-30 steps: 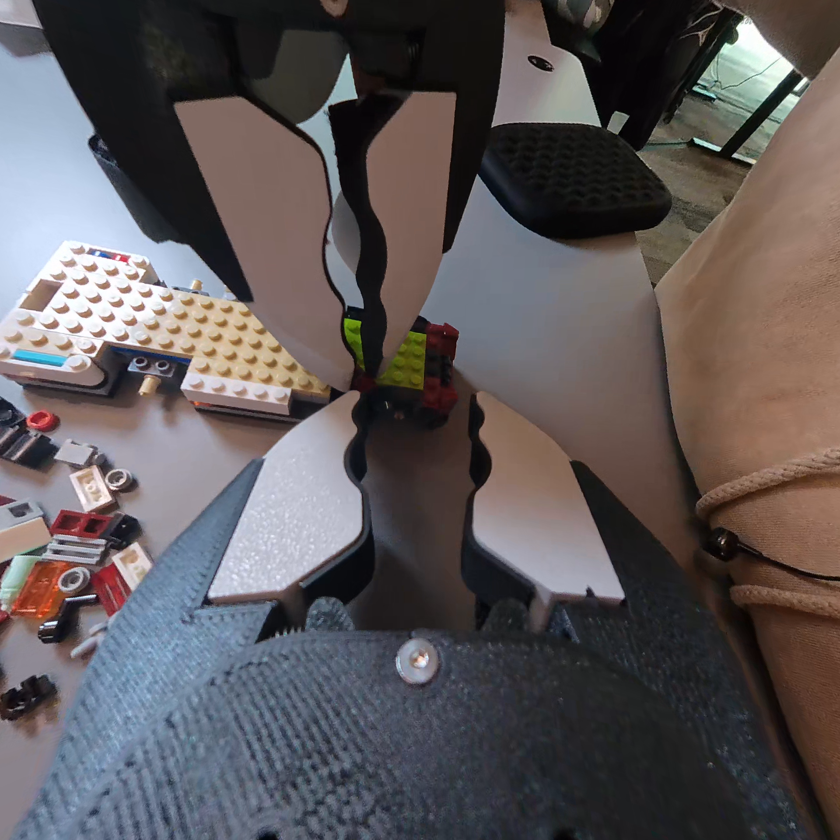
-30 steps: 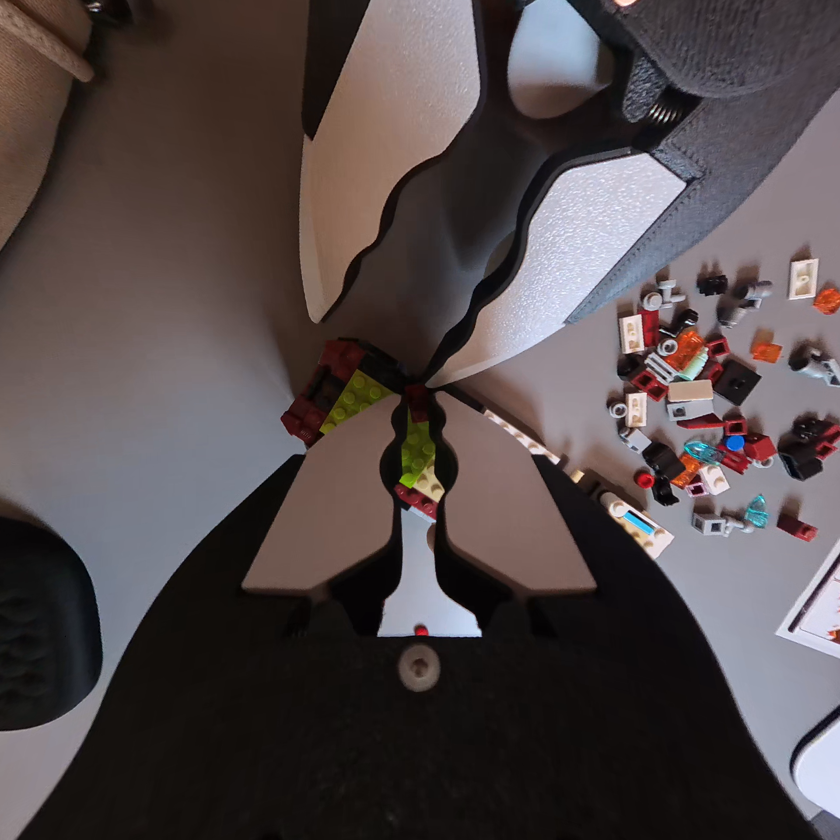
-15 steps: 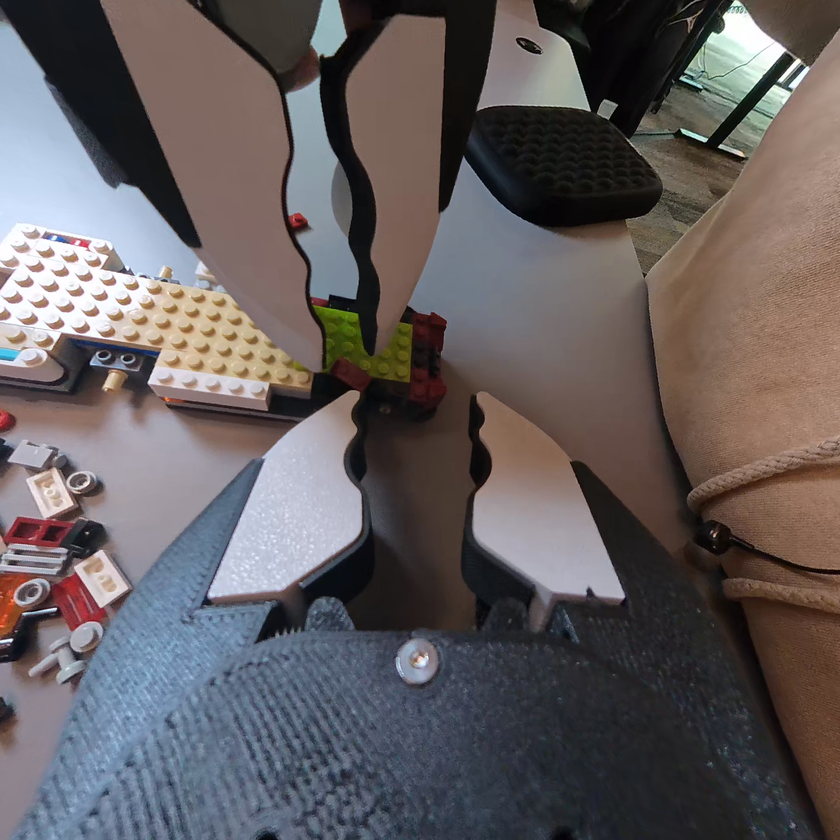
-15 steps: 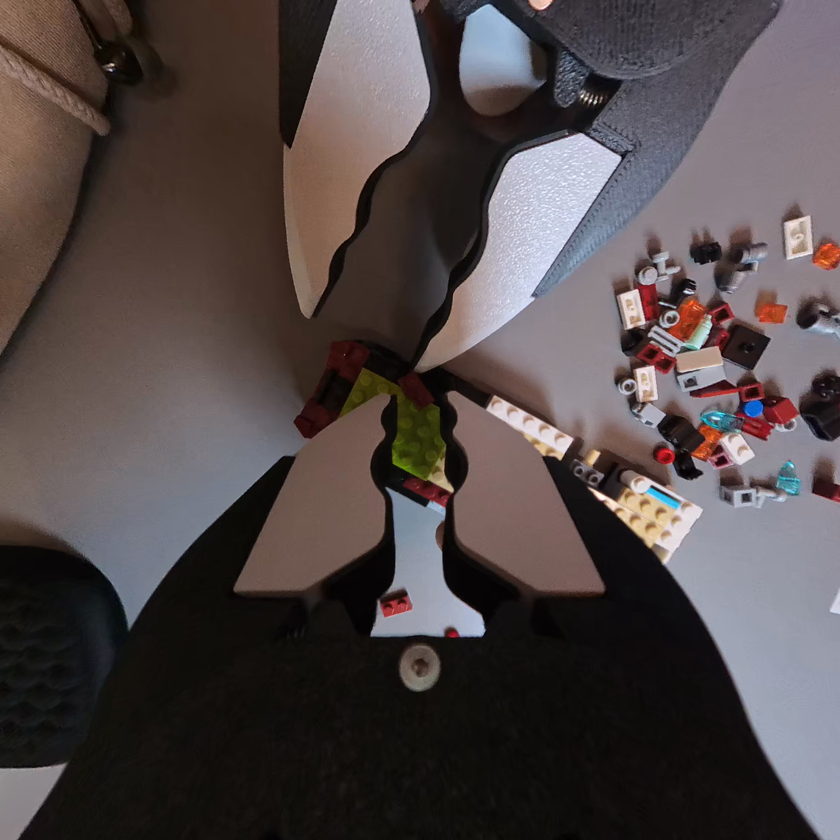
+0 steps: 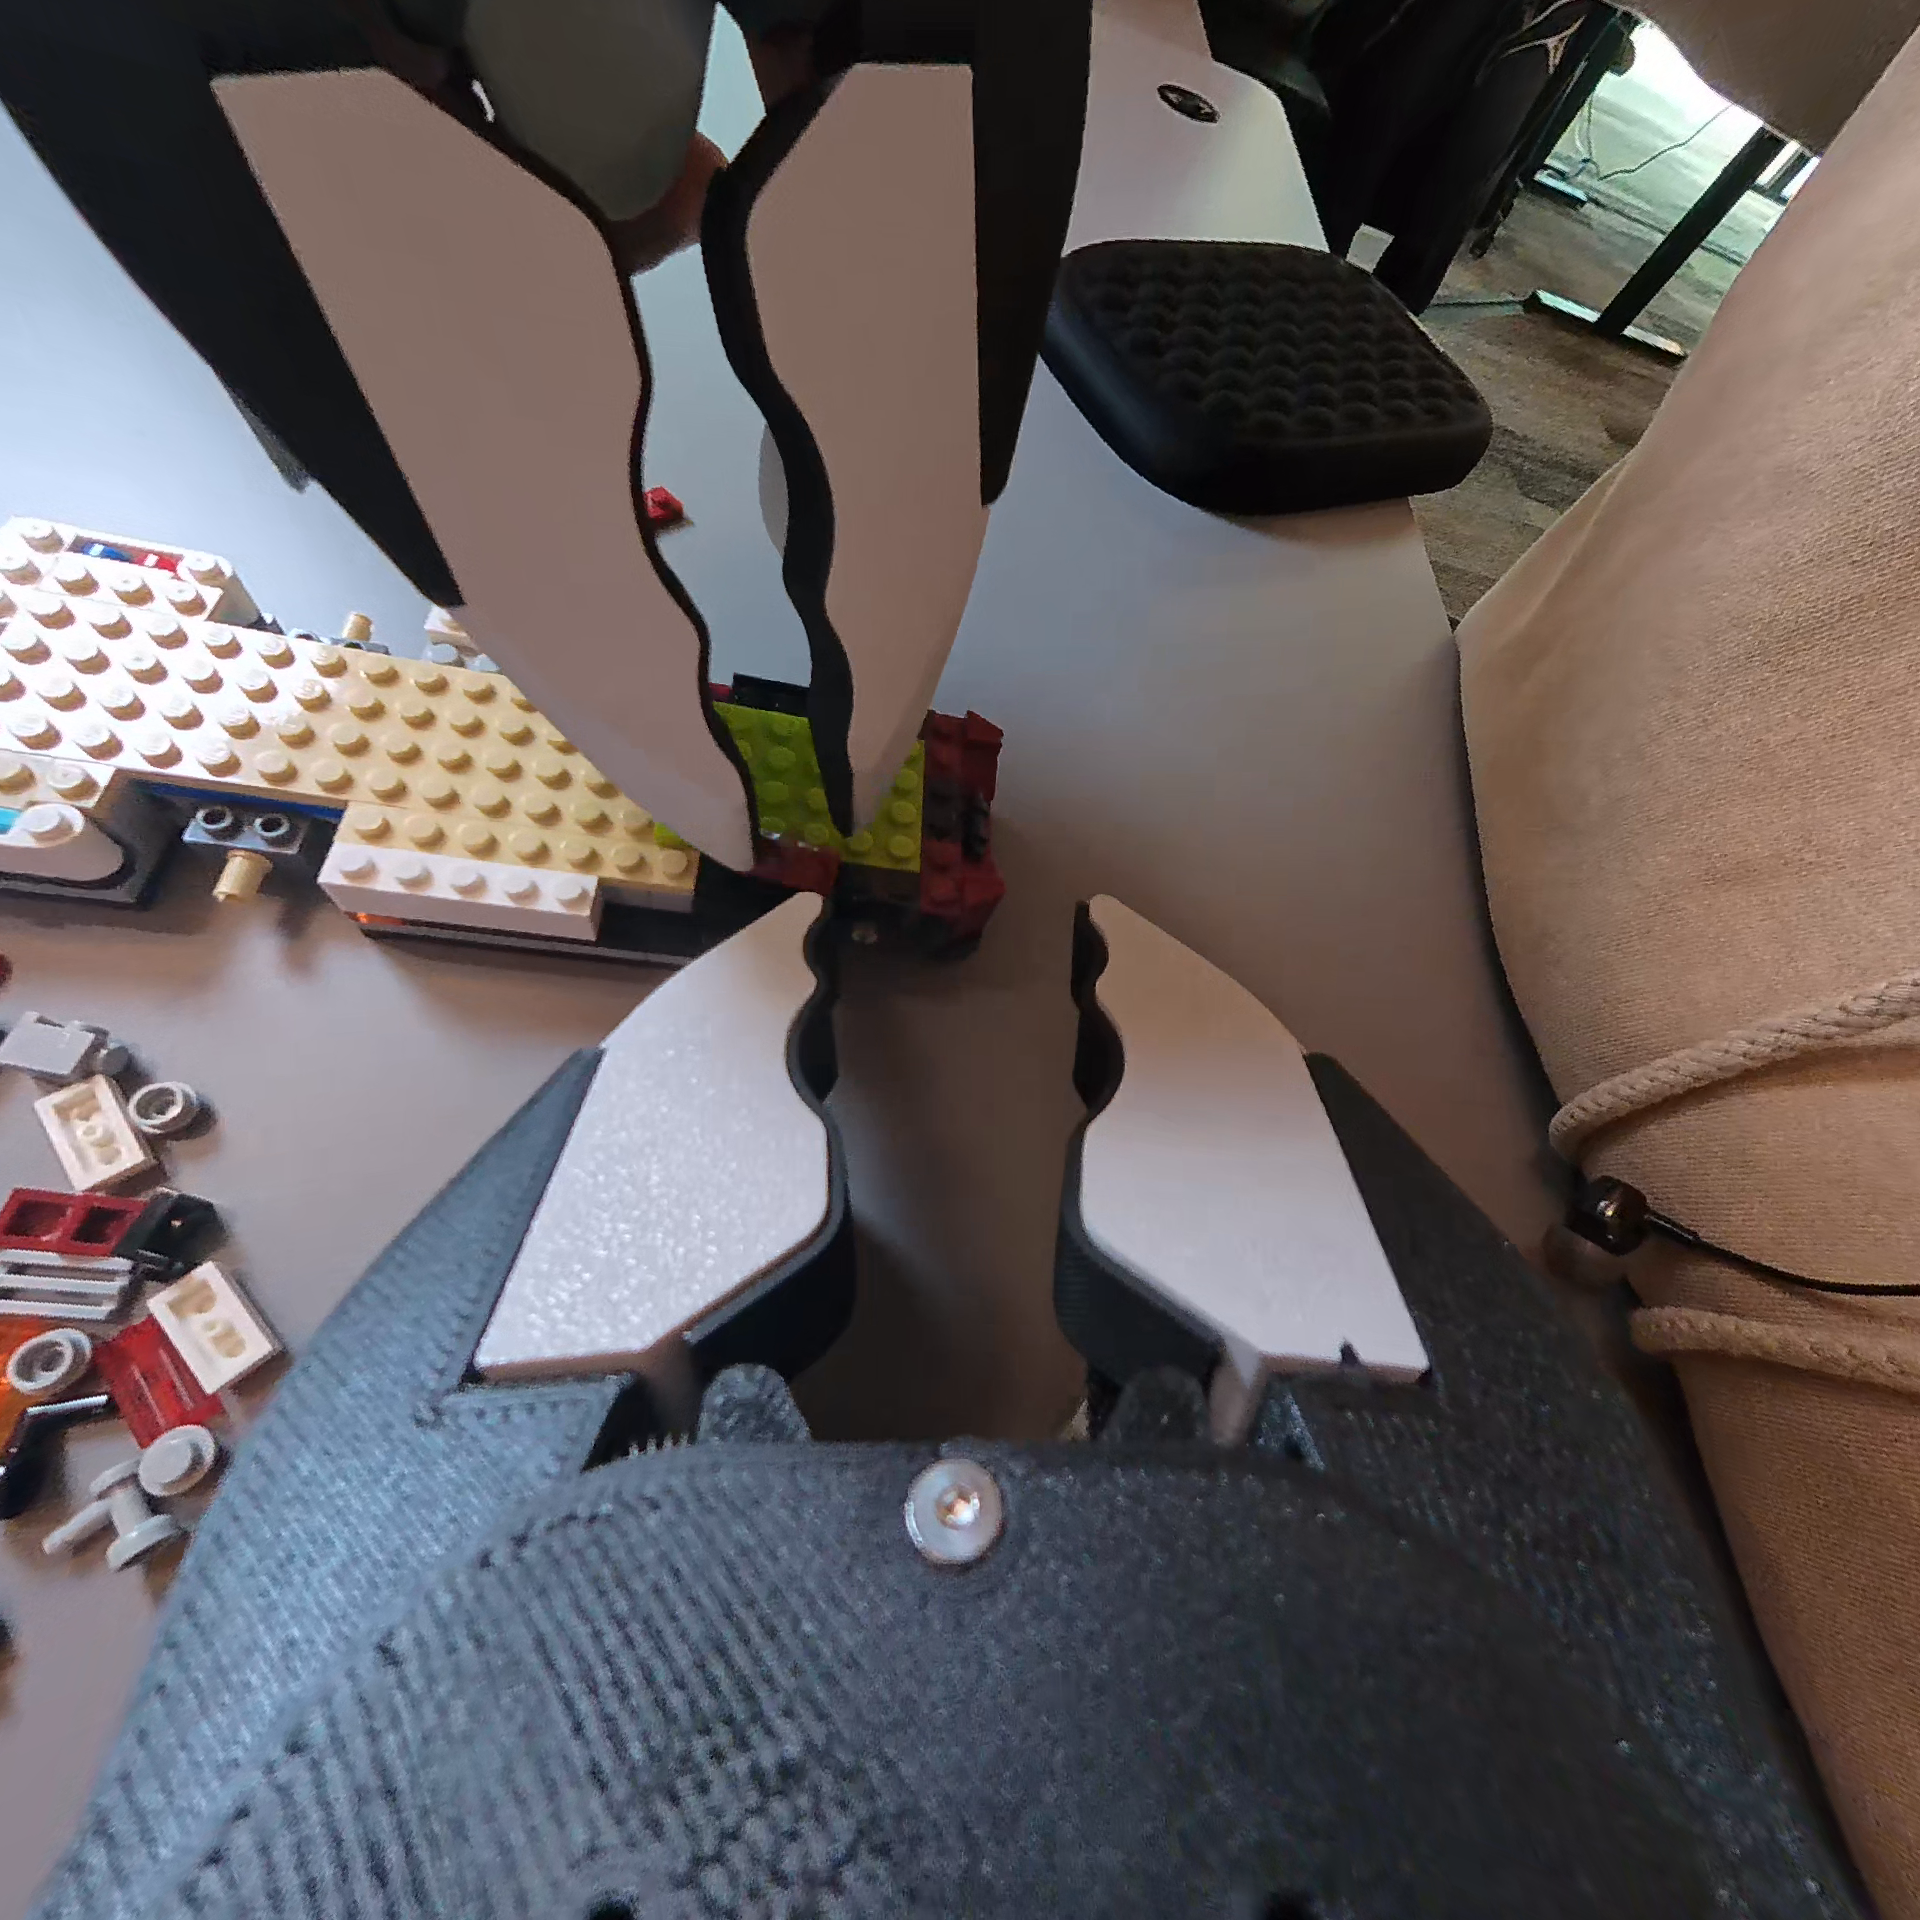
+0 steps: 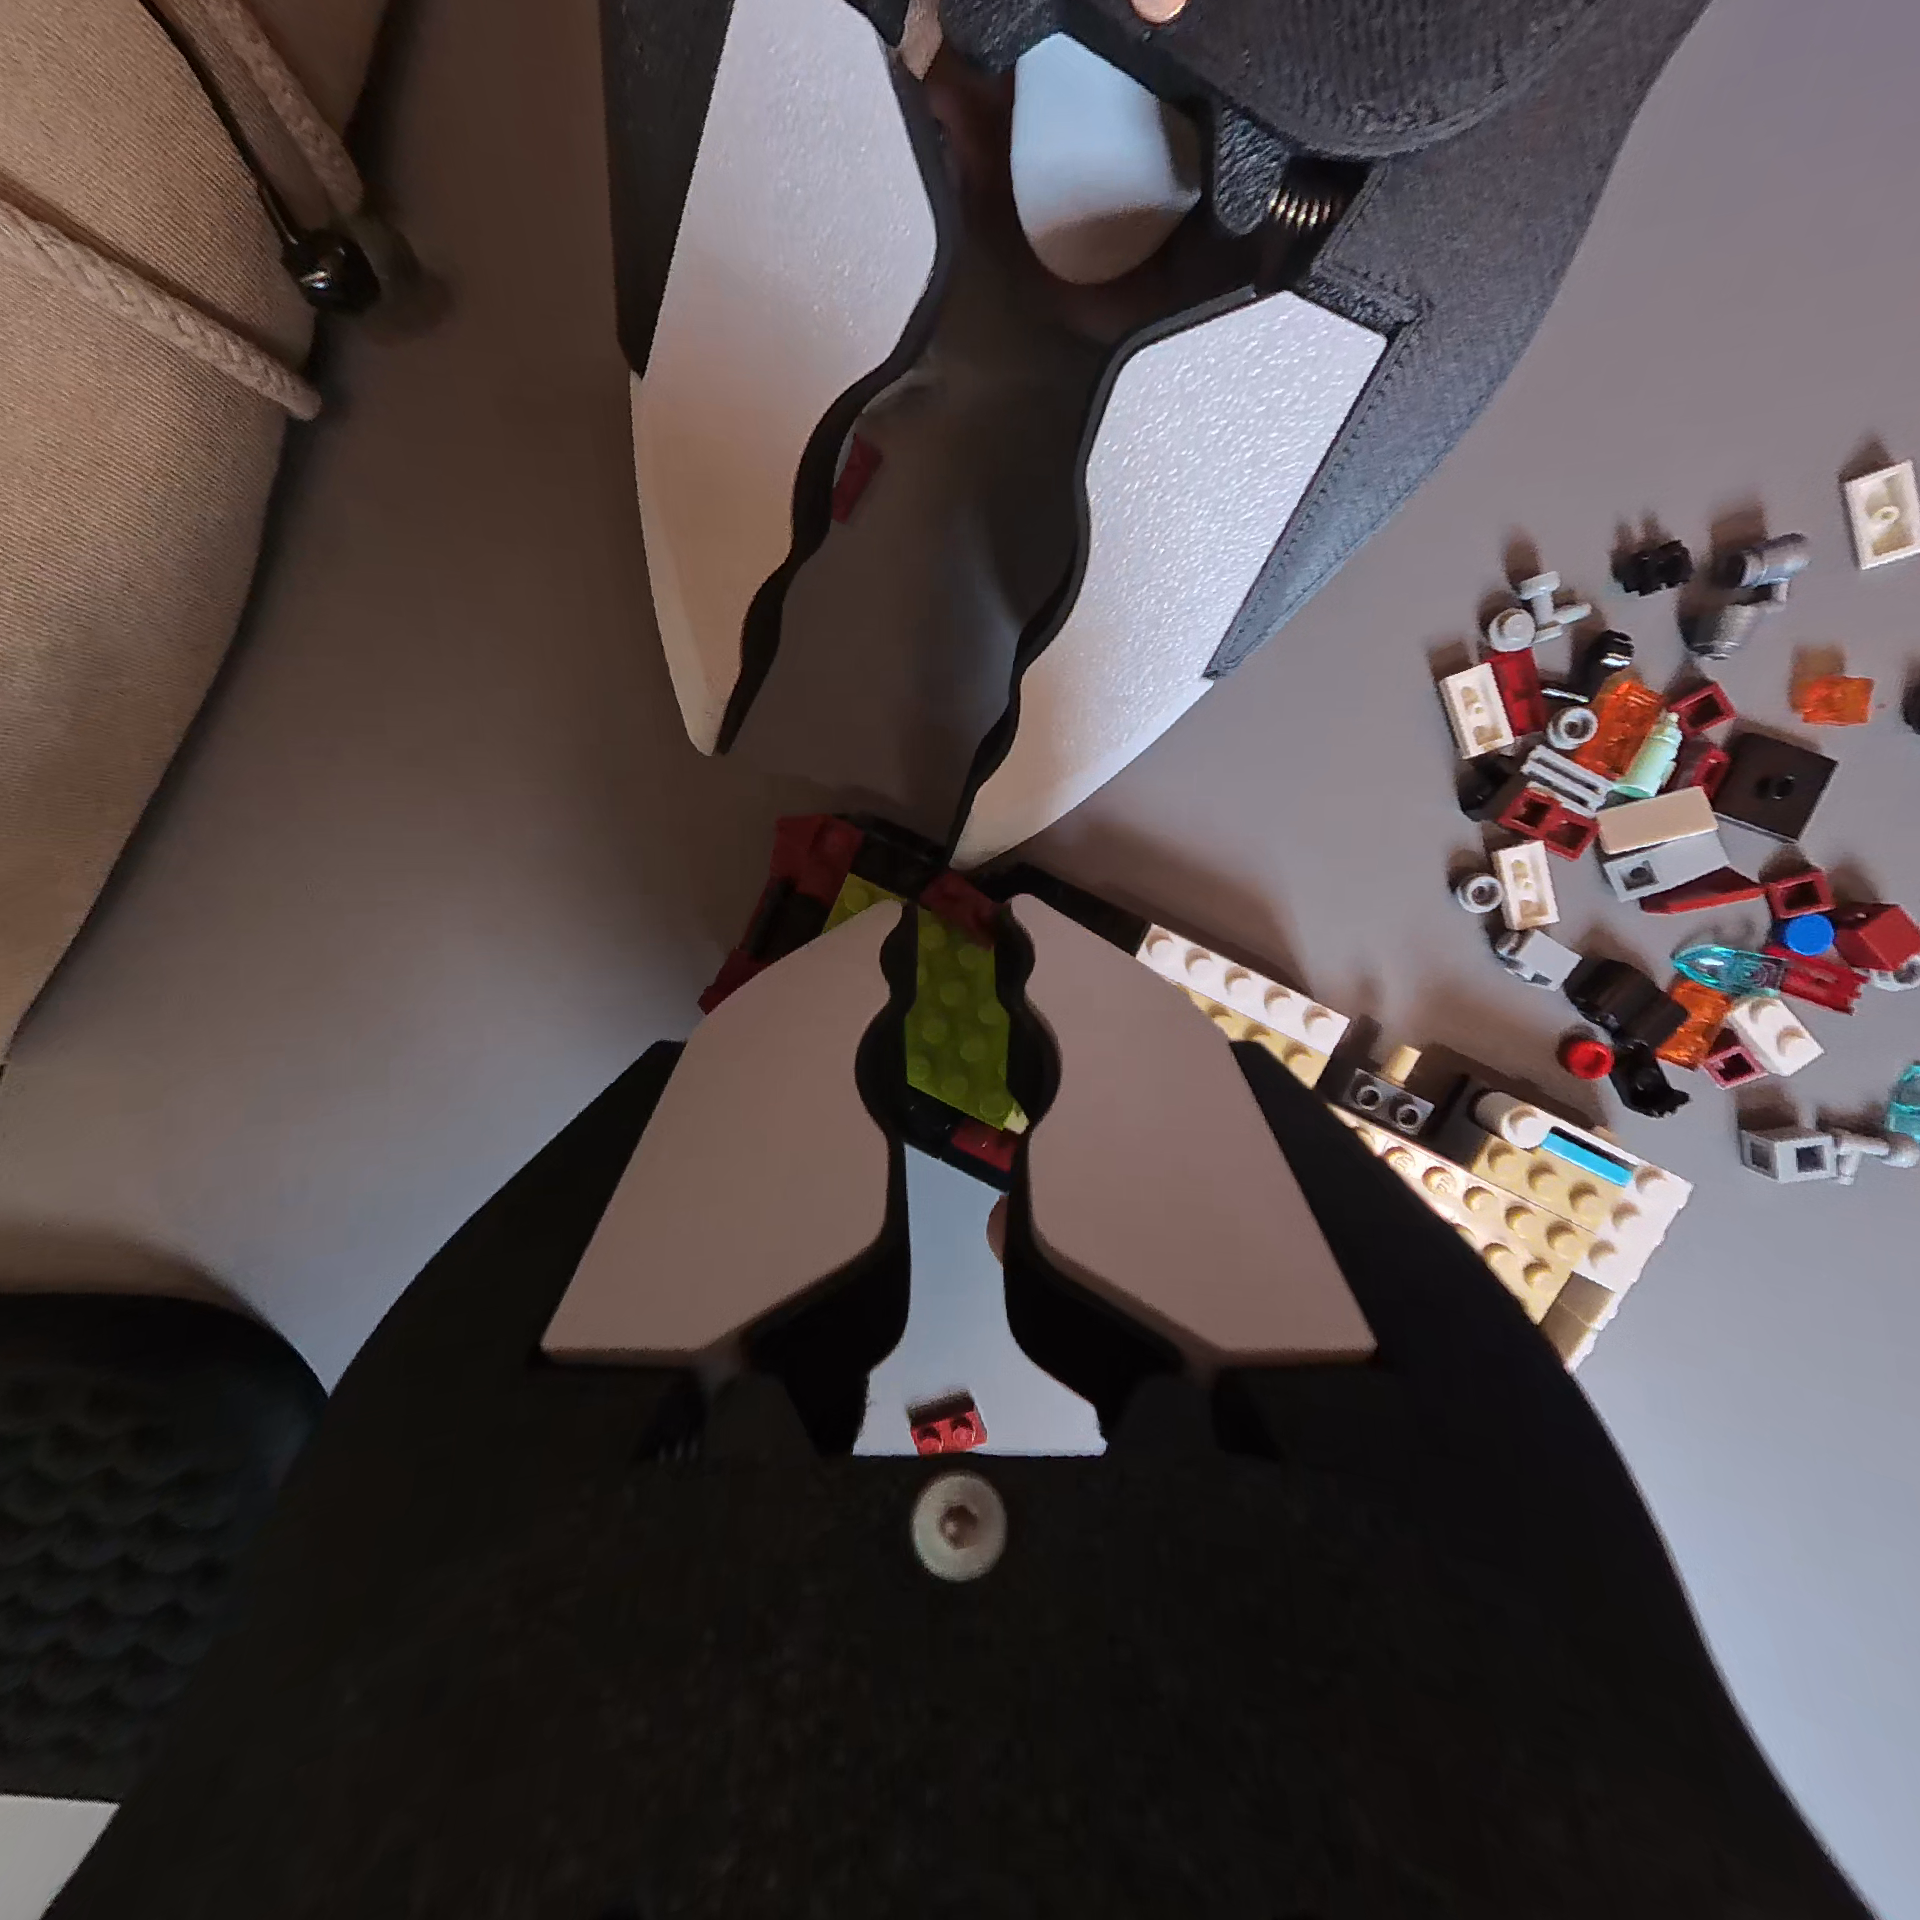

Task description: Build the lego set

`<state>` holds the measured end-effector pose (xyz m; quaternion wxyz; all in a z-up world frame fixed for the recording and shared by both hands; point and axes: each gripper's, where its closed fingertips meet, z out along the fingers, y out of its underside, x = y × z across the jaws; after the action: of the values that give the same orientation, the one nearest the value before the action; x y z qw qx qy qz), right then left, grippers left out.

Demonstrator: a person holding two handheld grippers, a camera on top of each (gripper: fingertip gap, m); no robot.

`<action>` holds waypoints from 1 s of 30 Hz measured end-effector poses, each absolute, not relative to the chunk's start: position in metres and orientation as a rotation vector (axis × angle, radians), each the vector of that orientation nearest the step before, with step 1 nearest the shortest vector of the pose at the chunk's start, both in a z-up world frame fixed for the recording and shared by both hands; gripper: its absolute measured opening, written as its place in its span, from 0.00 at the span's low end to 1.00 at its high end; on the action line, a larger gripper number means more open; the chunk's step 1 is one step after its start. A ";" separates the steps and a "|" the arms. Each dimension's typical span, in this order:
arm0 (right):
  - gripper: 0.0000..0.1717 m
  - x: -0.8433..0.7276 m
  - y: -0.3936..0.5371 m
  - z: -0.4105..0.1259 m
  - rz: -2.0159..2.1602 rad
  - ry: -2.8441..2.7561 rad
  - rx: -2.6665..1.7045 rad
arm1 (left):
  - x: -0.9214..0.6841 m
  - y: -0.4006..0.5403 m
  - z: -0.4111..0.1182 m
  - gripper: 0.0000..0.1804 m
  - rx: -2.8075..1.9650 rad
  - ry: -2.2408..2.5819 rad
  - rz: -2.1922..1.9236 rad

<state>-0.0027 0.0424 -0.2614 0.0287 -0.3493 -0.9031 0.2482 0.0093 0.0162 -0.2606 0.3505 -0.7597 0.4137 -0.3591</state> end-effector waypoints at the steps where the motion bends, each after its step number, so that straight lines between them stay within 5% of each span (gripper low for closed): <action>1: 0.08 -0.003 0.042 -0.261 0.767 -2.786 -1.076 | 0.009 0.016 -0.260 0.24 -1.967 1.071 -0.931; 21: 0.10 -0.005 0.048 -0.257 0.749 -2.757 -1.115 | 0.003 0.014 -0.257 0.24 -1.963 1.072 -0.935; 30: 0.10 -0.015 0.041 -0.251 0.762 -2.655 -1.141 | -0.043 0.024 -0.276 0.24 -2.142 1.088 -0.634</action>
<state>-0.0150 0.0408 -0.2507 0.0765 -0.3806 -0.8858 0.2543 -0.0431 0.0236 -0.2761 0.3226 -0.8160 0.4145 -0.2416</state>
